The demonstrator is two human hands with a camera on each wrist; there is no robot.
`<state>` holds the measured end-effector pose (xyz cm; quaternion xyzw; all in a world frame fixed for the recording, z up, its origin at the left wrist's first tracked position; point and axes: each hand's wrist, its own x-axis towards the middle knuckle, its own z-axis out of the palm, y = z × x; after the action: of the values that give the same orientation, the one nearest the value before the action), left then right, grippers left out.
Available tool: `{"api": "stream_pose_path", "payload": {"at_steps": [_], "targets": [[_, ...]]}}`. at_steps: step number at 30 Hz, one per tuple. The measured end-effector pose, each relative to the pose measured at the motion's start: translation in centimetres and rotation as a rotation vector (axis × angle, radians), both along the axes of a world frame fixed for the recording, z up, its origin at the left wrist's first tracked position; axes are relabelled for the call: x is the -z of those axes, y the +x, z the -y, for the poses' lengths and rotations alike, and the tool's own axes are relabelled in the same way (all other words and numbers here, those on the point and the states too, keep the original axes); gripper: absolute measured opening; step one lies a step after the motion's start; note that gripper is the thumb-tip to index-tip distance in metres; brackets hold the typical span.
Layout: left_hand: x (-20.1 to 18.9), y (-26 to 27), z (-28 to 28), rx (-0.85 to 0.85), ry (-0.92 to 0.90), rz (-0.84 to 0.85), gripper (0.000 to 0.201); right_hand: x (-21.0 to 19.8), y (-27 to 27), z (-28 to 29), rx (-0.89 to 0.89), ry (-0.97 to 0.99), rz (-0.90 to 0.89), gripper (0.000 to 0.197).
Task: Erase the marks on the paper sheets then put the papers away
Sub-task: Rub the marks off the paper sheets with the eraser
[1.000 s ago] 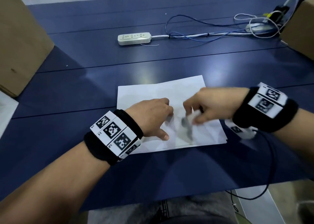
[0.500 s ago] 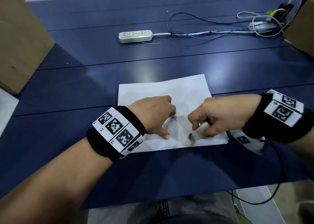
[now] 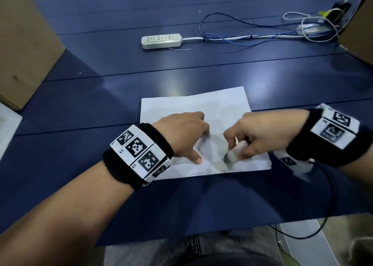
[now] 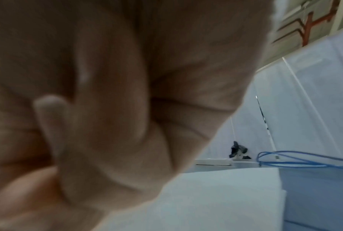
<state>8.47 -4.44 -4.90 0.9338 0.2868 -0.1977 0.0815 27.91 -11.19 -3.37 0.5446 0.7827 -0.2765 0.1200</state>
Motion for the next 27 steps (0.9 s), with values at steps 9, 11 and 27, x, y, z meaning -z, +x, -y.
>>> {"api": "stream_pose_path", "payload": {"at_steps": [9,11,27], "targets": [[-0.1,0.1,0.0,-0.005,-0.004,0.0,0.064,0.3,0.8,-1.1,0.05,0.112,-0.032,0.018],[0.0,0.1,-0.1,0.0,0.0,-0.001,0.064,0.5,0.4,0.3,-0.009,-0.048,-0.07,0.018],[-0.1,0.3,-0.1,0.002,-0.026,-0.011,0.073,0.0,0.3,0.1,0.026,0.012,0.01,0.018]]}}
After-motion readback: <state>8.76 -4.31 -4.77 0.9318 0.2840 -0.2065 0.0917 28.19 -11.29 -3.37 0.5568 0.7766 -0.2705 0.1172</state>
